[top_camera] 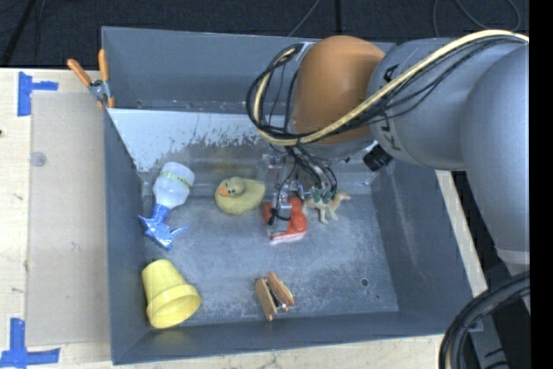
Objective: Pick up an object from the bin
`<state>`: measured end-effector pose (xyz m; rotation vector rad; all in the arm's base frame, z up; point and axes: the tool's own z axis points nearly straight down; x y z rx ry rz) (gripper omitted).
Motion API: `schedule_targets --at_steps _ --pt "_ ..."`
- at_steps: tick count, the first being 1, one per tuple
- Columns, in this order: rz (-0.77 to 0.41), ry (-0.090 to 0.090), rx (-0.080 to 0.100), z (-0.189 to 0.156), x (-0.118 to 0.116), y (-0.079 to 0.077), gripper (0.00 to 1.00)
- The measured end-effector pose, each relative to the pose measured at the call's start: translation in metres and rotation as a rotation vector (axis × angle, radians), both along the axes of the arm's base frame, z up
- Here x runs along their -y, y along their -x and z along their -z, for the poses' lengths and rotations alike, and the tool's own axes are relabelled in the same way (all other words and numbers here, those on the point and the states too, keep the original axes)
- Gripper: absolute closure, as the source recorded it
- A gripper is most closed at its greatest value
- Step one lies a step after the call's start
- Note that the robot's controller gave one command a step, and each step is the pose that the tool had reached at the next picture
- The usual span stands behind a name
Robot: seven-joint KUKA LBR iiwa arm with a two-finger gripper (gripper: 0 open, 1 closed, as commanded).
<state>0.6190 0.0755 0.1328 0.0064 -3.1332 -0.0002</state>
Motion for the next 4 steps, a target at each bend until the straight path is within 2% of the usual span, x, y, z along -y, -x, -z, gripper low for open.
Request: schedule_targets --at_steps 1,2,3,4 --pt "0.001 -0.001 0.007 -0.005 0.0 -0.001 0.0" --pt "-0.191 -0.002 -0.003 0.061 0.038 0.0 1.0" --pt "-0.191 -0.003 -0.003 0.061 0.038 0.0 1.0" --pt "-0.215 -0.003 -0.007 0.009 0.035 0.012 1.0"
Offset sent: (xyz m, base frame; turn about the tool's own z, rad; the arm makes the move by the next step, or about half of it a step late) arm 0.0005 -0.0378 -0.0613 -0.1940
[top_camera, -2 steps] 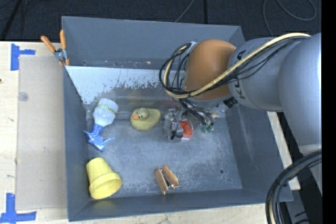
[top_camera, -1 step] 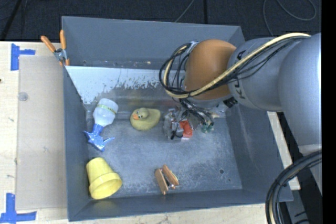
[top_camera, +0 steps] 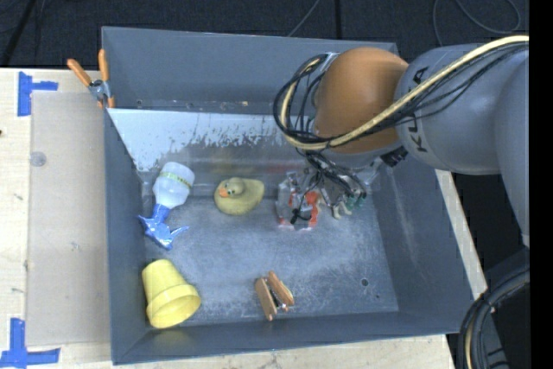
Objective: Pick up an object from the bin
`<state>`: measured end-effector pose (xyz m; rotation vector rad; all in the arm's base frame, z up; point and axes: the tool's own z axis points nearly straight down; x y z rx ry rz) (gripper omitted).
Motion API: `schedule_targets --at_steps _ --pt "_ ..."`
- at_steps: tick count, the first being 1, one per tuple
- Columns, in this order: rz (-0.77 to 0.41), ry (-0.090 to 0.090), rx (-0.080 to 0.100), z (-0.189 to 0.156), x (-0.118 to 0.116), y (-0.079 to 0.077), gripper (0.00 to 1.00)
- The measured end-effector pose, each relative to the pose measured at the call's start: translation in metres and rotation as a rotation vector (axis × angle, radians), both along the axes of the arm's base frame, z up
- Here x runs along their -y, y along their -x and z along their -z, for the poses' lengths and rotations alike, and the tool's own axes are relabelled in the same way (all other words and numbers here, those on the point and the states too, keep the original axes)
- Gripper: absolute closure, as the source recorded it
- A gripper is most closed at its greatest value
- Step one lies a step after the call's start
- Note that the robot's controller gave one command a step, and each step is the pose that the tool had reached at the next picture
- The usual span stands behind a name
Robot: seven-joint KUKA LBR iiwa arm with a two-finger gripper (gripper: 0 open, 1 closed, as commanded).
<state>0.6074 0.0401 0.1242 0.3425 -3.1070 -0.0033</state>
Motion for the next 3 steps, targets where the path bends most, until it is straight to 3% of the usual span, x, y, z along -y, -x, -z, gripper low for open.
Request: schedule_targets --at_steps 1,2,3 --pt "-0.046 -0.001 0.004 -0.07 -0.027 -0.006 1.0" --pt "-0.152 -0.004 0.011 -0.08 0.001 -0.008 1.0" --pt "-0.382 -0.004 0.005 -0.034 -0.01 0.002 1.0"
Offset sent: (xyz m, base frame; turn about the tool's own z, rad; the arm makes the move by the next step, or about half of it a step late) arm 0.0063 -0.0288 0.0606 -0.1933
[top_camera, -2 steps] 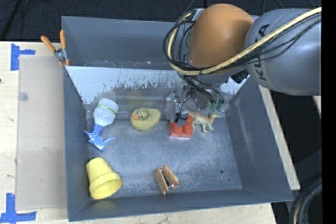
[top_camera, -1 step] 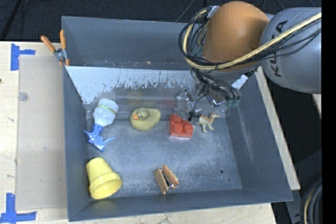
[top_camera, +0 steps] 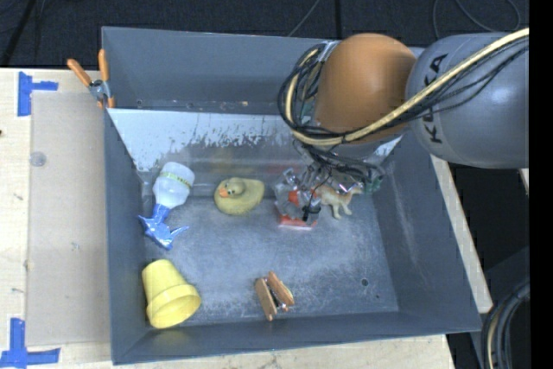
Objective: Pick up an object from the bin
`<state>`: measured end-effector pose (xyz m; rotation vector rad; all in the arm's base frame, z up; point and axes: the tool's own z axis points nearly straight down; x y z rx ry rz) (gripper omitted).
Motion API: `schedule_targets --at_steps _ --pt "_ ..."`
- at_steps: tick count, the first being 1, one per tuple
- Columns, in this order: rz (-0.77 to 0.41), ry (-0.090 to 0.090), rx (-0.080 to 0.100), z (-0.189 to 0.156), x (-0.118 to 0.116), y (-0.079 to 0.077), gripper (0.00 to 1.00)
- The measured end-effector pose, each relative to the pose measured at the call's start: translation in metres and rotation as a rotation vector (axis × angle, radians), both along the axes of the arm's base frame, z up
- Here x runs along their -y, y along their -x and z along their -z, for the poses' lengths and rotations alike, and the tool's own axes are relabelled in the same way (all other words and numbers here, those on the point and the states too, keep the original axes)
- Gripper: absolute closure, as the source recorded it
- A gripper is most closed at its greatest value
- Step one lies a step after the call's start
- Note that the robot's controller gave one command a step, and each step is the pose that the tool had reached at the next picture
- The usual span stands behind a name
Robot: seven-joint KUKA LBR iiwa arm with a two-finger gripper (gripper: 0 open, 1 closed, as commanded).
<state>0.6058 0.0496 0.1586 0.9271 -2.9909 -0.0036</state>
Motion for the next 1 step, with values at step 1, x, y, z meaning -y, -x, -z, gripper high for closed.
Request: schedule_targets --at_steps 1 --pt "-0.069 -0.003 0.0 0.0104 -0.0097 0.0022 1.0"
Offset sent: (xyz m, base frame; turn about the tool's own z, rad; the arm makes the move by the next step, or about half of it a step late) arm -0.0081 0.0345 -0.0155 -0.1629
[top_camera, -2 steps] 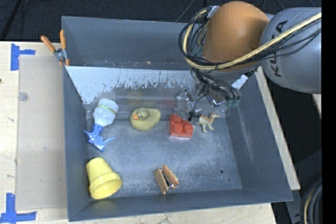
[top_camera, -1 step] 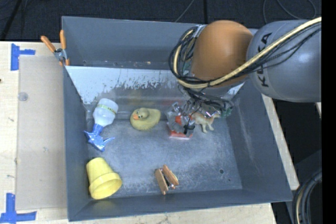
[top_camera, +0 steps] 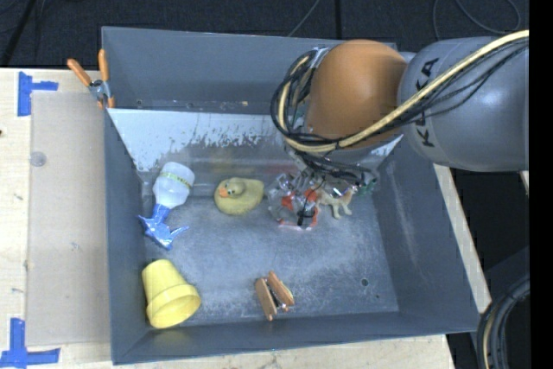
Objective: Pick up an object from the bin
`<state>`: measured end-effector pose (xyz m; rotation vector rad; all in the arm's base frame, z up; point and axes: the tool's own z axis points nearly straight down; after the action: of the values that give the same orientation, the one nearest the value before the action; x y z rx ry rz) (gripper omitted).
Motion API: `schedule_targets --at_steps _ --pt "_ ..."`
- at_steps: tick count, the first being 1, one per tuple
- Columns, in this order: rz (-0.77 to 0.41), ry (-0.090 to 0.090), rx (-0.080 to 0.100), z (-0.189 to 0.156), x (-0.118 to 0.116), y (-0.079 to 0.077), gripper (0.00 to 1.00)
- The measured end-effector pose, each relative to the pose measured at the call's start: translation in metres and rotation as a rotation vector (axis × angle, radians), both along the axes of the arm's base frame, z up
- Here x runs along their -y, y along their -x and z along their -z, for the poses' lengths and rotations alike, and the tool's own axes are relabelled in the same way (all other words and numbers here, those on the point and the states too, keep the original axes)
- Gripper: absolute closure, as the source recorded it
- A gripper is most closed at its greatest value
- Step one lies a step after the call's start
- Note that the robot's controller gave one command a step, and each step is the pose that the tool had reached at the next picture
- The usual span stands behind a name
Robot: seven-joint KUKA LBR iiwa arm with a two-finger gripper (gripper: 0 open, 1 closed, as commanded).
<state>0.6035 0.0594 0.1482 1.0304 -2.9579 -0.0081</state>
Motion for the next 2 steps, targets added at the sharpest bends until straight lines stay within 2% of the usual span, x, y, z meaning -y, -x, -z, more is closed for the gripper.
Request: schedule_targets --at_steps 1,2 --pt "-0.084 0.001 -0.005 0.013 -0.015 0.005 1.0" --pt "-0.028 -0.001 -0.008 -0.038 -0.015 0.021 1.0"
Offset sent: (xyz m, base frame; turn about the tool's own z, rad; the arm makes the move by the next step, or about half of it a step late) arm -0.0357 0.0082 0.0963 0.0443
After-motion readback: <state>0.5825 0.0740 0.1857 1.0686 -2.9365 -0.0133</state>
